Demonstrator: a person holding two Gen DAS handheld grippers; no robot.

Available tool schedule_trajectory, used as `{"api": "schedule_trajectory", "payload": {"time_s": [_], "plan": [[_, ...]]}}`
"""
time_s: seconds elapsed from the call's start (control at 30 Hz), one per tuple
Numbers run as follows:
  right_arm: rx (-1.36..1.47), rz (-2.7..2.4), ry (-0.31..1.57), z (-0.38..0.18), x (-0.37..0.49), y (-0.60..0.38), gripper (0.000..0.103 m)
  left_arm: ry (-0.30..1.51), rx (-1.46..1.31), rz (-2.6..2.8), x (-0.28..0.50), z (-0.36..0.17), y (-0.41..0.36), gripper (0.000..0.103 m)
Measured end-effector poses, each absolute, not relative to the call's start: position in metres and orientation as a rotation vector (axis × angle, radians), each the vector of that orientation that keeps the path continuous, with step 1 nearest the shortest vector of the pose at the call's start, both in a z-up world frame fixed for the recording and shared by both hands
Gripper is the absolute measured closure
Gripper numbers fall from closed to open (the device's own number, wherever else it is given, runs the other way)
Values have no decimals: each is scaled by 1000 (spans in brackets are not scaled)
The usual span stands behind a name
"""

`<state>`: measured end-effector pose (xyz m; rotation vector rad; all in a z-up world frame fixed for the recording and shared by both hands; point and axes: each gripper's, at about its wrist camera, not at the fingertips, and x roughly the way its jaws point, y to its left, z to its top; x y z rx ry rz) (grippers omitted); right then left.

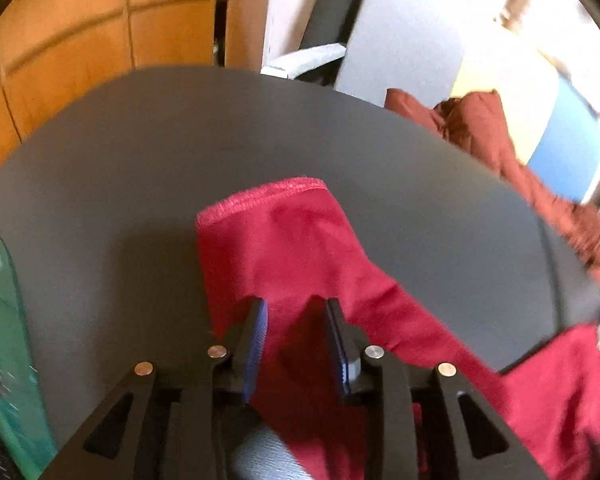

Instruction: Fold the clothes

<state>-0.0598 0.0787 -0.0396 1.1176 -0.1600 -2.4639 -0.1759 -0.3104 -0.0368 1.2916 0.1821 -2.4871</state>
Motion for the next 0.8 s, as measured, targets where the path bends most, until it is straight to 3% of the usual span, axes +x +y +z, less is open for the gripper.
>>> {"api": "schedule_trajectory", "payload": {"time_s": [0.13,0.27,0.37,0.53,0.67,0.8], "plan": [[1117,-2473,-138,-40,-59,75,31,103,1316,-2433,-184,-40,-305,73],[1120,-2474,-138,-39,-57,73,31,26,1337,-2378,-192,-43,-300,54],[1150,-2477,-118,-38,-58,69,31,-191,1318,-2359,-195,-46,-284,53],[1258,-2462,-15,-31,-66,52,28,-156,1295,-2286,-201,-49,-310,52],[1111,-2482,-147,6,-62,60,36,-213,1279,-2196,-210,-55,-336,52],[1117,-2562,-62,24,-56,68,36,-211,1271,-2135,-221,-62,-358,52]]}}
